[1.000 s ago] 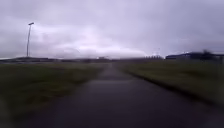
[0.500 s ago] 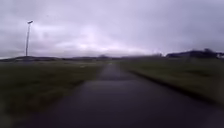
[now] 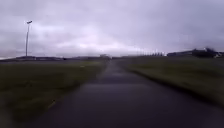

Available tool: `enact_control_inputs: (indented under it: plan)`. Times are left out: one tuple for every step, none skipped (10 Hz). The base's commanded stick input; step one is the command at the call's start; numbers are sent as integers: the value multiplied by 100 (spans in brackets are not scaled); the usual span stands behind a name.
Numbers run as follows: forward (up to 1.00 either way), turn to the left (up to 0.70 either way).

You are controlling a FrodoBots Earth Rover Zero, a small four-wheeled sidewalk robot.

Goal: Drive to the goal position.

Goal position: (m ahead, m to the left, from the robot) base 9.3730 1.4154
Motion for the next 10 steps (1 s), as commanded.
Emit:
enact_control_inputs:
  plan:
    - [100, -24]
    - [100, -22]
    - [100, -11]
    - [100, -1]
    - [100, 0]
    - [100, 0]
    - [100, 0]
    - [100, 0]
    - [100, 0]
    - [100, 0]
